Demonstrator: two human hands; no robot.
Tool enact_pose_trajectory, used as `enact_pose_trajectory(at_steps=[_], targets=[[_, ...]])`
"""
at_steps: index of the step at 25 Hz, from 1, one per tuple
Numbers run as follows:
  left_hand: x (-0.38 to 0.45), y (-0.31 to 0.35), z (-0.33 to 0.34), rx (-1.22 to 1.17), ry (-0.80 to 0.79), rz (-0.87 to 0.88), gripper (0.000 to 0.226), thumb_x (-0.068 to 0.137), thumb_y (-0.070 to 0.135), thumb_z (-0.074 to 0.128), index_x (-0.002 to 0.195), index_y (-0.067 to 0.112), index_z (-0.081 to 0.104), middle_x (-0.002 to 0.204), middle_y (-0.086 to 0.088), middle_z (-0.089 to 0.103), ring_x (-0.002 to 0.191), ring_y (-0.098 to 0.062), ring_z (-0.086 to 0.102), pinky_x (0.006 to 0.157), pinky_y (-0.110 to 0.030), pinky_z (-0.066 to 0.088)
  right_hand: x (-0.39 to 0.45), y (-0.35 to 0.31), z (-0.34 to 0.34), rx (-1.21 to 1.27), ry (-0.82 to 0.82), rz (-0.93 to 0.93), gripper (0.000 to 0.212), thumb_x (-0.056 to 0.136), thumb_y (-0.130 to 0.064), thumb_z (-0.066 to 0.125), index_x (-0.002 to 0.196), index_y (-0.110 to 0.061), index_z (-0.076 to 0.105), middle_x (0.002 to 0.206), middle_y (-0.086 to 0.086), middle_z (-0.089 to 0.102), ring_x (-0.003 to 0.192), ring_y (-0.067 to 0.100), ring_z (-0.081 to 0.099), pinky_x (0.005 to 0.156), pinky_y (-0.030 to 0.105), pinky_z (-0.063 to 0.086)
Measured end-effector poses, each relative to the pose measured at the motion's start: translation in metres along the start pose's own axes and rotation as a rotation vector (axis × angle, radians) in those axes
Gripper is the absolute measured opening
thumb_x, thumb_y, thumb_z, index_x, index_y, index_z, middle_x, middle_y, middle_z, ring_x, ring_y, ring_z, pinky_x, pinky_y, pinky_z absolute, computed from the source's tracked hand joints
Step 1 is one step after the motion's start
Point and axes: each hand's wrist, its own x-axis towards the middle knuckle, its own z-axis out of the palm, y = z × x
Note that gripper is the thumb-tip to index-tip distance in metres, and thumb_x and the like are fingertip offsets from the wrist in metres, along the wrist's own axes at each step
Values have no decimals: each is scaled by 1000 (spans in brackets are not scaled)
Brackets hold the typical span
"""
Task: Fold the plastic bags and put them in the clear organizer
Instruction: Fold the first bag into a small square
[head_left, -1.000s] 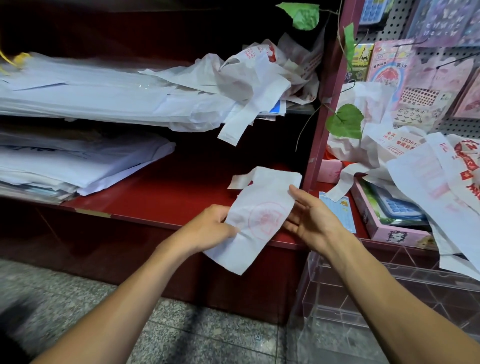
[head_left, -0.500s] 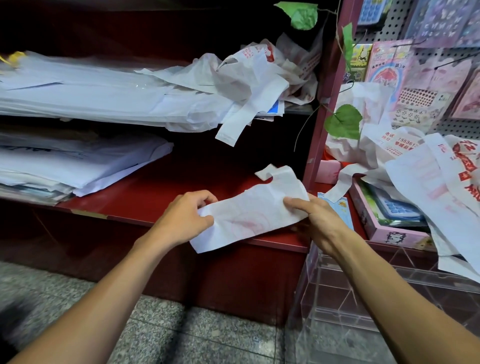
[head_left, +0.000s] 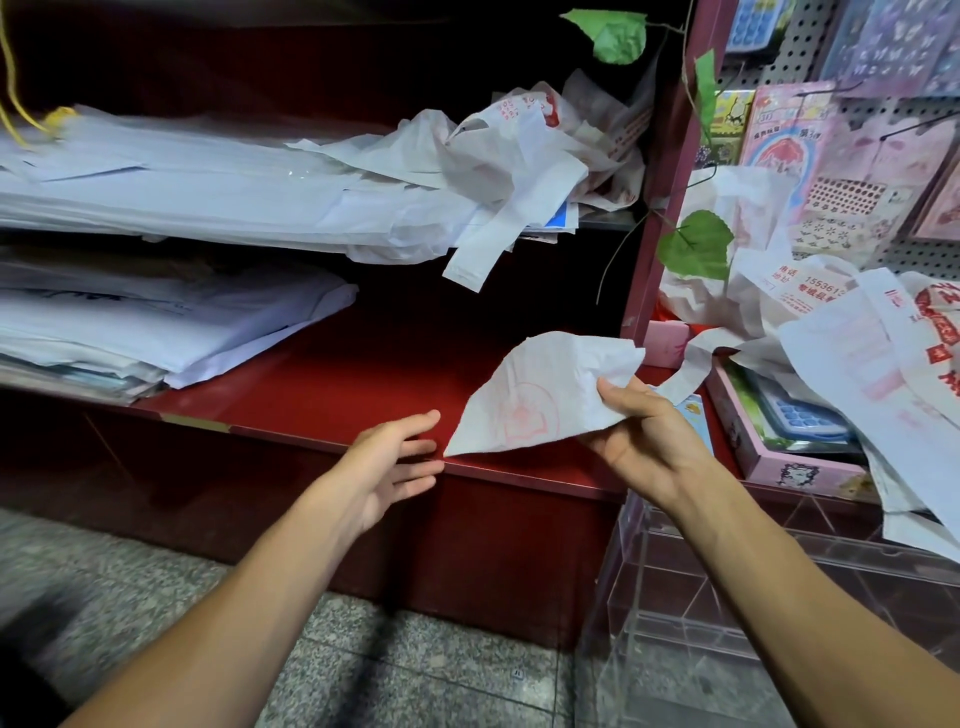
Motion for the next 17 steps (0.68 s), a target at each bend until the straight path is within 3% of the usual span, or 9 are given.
enact_pose_trajectory(at_steps=[4, 7, 10, 13, 17], targets=[[-6, 0, 12, -4, -139, -71, 39, 86, 35, 69, 116, 11, 62, 107, -13, 70, 71, -26, 70, 46, -23, 50, -5, -3, -2, 60, -143, -6, 46, 88, -1, 47, 131, -11, 60, 125, 10, 66, 111, 24, 65, 93, 39, 52], [-7, -1, 22, -76, -227, -128, 30, 88, 27, 64, 109, 5, 63, 84, -10, 67, 56, -18, 59, 42, -20, 44, -7, -6, -4, 68, -189, 6, 49, 91, 3, 41, 137, -9, 53, 134, 13, 61, 120, 28, 60, 95, 41, 52], [-4, 0, 27, -176, -94, -19, 12, 85, 0, 61, 94, 5, 56, 69, -8, 56, 46, -12, 53, 38, -17, 39, -3, -6, -10, -208, -72, 39, 45, 88, 10, 44, 125, -7, 61, 117, 12, 69, 106, 28, 65, 82, 38, 59], [-1, 8, 17, -204, 86, 160, 13, 83, -10, 57, 88, 1, 61, 74, -16, 63, 59, -20, 67, 50, -20, 53, -4, -9, -14, -553, 117, -20, 33, 83, 12, 53, 109, -3, 67, 89, 7, 73, 83, 21, 66, 68, 27, 53], [3, 17, -5, -252, 75, 312, 19, 87, 9, 67, 104, 1, 65, 96, -19, 71, 82, -25, 73, 75, -27, 59, -8, -19, -11, -788, 265, -130, 17, 81, 5, 69, 91, -9, 72, 62, -4, 65, 51, -1, 55, 47, 11, 39]])
